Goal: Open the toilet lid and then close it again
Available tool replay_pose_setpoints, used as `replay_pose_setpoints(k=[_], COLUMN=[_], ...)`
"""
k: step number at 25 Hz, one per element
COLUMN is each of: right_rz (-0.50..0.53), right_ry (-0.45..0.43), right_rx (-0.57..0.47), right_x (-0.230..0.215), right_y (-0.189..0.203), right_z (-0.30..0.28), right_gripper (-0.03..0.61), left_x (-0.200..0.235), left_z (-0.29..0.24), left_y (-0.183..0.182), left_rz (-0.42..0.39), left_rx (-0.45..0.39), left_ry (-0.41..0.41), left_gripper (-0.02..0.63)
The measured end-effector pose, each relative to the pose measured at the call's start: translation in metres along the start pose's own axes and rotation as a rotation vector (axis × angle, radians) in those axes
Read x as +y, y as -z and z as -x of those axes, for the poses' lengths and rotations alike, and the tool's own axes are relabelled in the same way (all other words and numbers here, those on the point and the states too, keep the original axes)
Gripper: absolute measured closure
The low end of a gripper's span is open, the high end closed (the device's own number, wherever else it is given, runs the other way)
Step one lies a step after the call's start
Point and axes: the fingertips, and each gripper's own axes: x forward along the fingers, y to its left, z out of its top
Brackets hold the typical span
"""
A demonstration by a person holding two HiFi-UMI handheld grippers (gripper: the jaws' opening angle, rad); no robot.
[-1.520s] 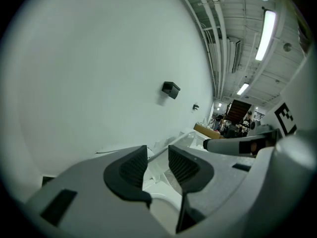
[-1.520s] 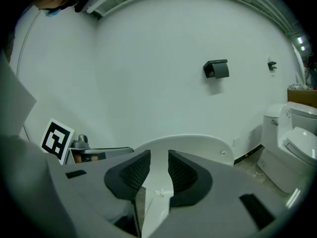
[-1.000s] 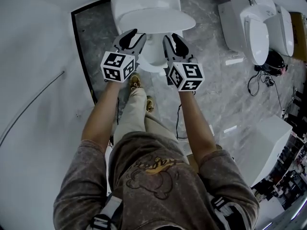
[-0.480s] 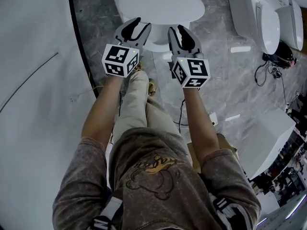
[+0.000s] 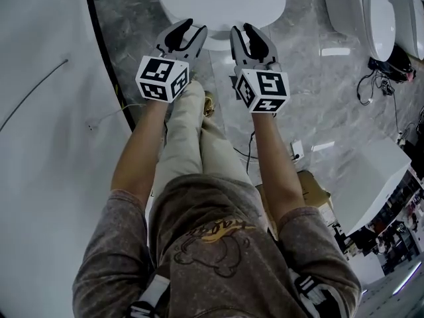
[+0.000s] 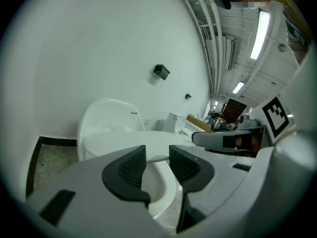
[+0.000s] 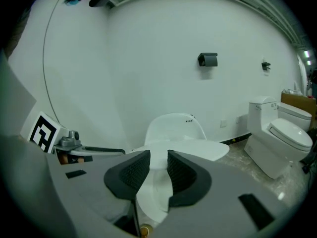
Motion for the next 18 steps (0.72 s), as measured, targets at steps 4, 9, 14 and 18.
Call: replay_pose_setpoints(k=[4,9,14,18], right_rz=[-0.013,-0.032,-0.072,-0.098], right_ry=[0.015,0.024,0.023,0.031], right_rx=[0.022,0.064,0.077,0.090], right_x=[-0.004,-0.009,-0.017,-0.022], right_y=[0.033,0.080,0.121,0.152], right_z=[0.001,-0.003,-0.012,-0.018], right_gripper=[0.465,0.465,0.472,0.474], left_x=[0.002,0.007,0.014,0.019], left_z=[-0.003,-0.008,-0.017,-0.024], left_y=[0.029,0.072,0.110,0.138], left_rz=[0.006,-0.007,0.003,0.008], left_rx=[0.016,0.066,0.118,0.144], left_ry=[-0.027,-0.036,-0.033,-0.033], left_gripper=[0.477,0.494,0.497,0.499])
